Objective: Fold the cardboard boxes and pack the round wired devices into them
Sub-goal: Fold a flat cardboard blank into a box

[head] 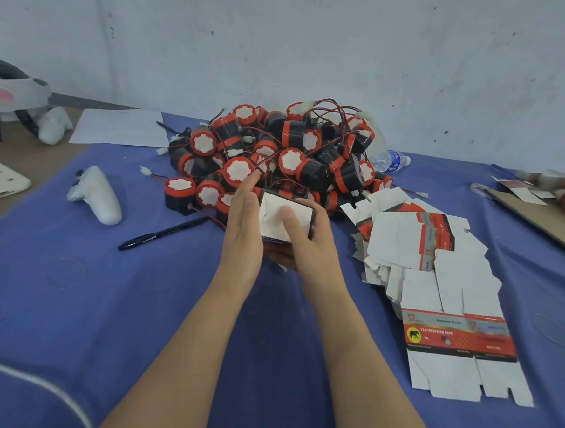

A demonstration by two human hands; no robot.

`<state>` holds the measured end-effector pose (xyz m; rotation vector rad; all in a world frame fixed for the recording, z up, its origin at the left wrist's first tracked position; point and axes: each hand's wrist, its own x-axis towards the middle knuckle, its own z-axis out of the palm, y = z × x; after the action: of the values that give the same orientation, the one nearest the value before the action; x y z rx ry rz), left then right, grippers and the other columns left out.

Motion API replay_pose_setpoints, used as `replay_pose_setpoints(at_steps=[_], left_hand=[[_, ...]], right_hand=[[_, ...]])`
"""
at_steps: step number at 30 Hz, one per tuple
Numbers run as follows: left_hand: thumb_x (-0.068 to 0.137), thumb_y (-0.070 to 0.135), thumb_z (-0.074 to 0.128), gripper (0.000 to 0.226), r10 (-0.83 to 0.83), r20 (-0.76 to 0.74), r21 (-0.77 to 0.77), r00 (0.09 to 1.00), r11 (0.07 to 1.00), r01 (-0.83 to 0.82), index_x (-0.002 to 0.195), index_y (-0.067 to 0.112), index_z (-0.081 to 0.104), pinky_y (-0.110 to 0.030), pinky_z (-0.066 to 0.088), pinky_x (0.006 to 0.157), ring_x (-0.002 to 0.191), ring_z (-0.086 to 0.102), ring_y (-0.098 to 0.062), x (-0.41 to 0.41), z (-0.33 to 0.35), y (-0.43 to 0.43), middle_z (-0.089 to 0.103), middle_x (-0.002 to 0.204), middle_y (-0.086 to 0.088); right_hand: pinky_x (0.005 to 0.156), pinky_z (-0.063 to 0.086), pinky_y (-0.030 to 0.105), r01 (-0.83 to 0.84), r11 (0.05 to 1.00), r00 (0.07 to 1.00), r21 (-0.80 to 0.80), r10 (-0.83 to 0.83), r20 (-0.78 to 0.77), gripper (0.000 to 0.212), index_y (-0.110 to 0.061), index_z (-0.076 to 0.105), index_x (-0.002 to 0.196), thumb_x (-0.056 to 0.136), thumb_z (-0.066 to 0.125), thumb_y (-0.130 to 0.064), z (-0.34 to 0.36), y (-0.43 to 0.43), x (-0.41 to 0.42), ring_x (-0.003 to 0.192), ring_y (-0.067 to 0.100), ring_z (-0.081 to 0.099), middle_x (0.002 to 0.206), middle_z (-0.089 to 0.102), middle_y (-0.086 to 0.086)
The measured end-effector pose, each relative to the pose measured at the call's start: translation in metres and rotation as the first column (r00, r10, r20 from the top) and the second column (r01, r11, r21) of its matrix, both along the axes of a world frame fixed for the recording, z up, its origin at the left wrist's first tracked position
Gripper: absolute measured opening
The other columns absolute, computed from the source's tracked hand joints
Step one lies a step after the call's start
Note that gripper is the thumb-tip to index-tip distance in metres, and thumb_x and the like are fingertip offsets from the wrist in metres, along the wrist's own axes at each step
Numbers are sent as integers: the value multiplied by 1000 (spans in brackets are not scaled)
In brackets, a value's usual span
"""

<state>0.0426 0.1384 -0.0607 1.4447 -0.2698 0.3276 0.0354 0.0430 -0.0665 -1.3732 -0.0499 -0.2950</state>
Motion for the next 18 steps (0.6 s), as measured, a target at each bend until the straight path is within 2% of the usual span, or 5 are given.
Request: replay_pose_setpoints(at_steps=[3,8,12,15,18], left_hand=[[106,35,22,33,10,2,38,1000,999,-10,133,47,35,-36,26,118,140,28,-3,-2,1,0,31,153,14],[106,34,22,33,27,24,115,999,993,-30,132,50,34,-37,22,119,141,23,1,-5,0,-1,28,154,16],[98,51,30,42,15,-32,-55,999,998,-17,138,46,39,-38,28,117,137,33,1,-3,6,2,37,149,18],[89,52,34,54,-6,-73,-251,997,968,-12,140,35,41,-38,41,108,134,43,-14,1,9,6,44,147,5],[100,42,31,42,17,-89,-133,996,991,-29,138,31,45,-37,52,96,127,50,-20,2,6,3,50,141,-2]], right_hand=[[71,60,34,27,999,998,-41,-29,-50,32,-30,53,111,85,67,-42,-3,1,2,89,15,70,101,67,-9],[78,59,38,131,975,988,-179,-144,-57,35,-36,53,102,77,69,-55,-6,0,4,95,11,66,100,64,-14],[63,45,9,213,887,975,-410,-220,32,38,-29,57,91,78,60,-65,-4,-6,2,73,-9,57,83,62,-16],[66,56,27,174,915,985,-365,-161,66,50,-17,52,84,79,57,-67,-5,-5,1,72,11,61,83,63,1],[52,52,22,134,944,991,-302,-120,64,32,-23,50,92,91,49,-55,-3,1,2,63,2,62,80,65,-9]])
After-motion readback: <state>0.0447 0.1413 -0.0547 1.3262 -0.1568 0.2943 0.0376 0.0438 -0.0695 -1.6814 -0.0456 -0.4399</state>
